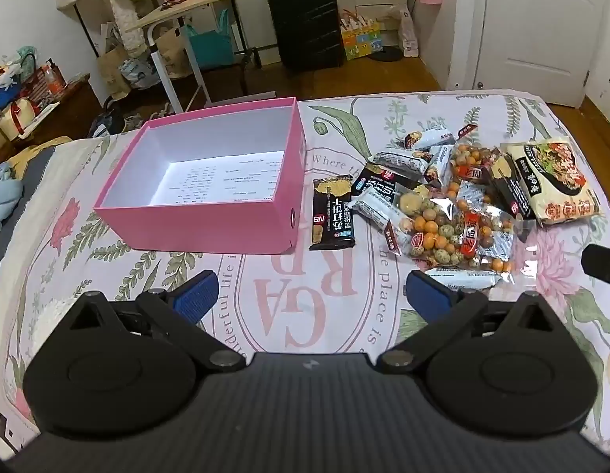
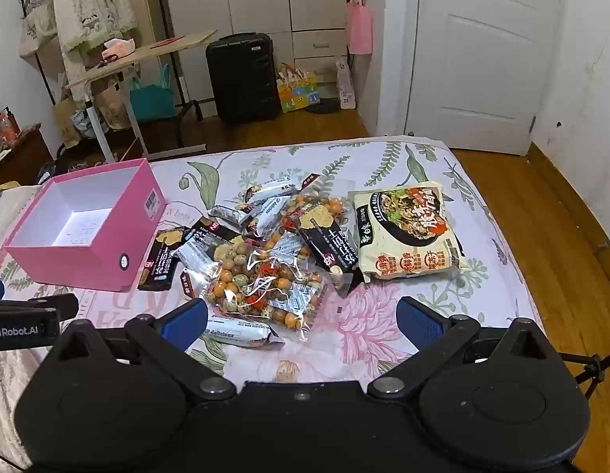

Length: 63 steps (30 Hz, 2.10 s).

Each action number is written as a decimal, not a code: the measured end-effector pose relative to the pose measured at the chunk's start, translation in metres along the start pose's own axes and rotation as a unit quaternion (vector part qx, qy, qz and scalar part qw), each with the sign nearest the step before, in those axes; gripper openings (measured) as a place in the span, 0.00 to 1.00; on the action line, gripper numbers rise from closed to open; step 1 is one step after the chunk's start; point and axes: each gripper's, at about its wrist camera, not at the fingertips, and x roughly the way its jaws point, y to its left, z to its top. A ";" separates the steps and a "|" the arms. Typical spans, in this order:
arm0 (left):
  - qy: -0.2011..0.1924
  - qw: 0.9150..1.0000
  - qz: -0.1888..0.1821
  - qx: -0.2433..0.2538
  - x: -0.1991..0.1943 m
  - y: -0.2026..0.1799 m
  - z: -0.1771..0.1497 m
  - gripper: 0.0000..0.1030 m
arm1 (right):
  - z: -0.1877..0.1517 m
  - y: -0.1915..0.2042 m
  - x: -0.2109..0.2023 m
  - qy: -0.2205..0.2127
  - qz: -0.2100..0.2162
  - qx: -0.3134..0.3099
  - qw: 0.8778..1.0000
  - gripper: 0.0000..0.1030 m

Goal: Organize snacks

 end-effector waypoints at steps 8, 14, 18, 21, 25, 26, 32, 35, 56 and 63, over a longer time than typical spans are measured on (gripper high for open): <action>0.010 0.999 -0.034 -0.003 0.005 0.001 -0.009 0.98 | -0.006 -0.002 0.003 0.000 -0.005 -0.011 1.000 1.00; 0.010 0.999 -0.034 0.004 0.004 -0.002 -0.009 0.98 | -0.008 -0.003 0.003 0.005 -0.011 -0.010 1.000 1.00; 0.013 0.999 -0.036 0.004 0.004 -0.003 -0.011 0.98 | -0.010 -0.004 0.005 0.007 -0.011 -0.012 1.000 1.00; 0.015 0.999 -0.036 0.010 0.005 -0.004 -0.012 0.98 | -0.011 -0.004 0.005 0.009 -0.011 -0.012 1.000 1.00; 0.018 0.999 -0.037 0.013 0.005 -0.004 -0.013 0.98 | -0.011 -0.004 0.005 0.011 -0.011 -0.012 1.000 1.00; 0.018 0.999 -0.037 0.013 0.006 -0.005 -0.013 0.98 | -0.011 -0.004 0.005 0.011 -0.011 -0.012 1.000 1.00; 0.017 0.999 -0.036 0.012 0.005 -0.005 -0.012 0.98 | -0.011 -0.004 0.005 0.010 -0.011 -0.012 1.000 1.00; 0.014 0.999 -0.035 0.012 0.003 -0.005 -0.012 0.98 | -0.011 -0.004 0.004 0.002 -0.011 -0.017 1.000 1.00; -0.018 0.999 -0.027 -0.015 0.002 0.005 -0.017 0.99 | -0.014 -0.003 -0.003 -0.033 -0.012 -0.022 0.999 1.00; -0.019 0.999 -0.026 -0.013 0.002 0.005 -0.017 0.99 | -0.017 0.000 0.003 -0.031 -0.027 -0.036 0.998 1.00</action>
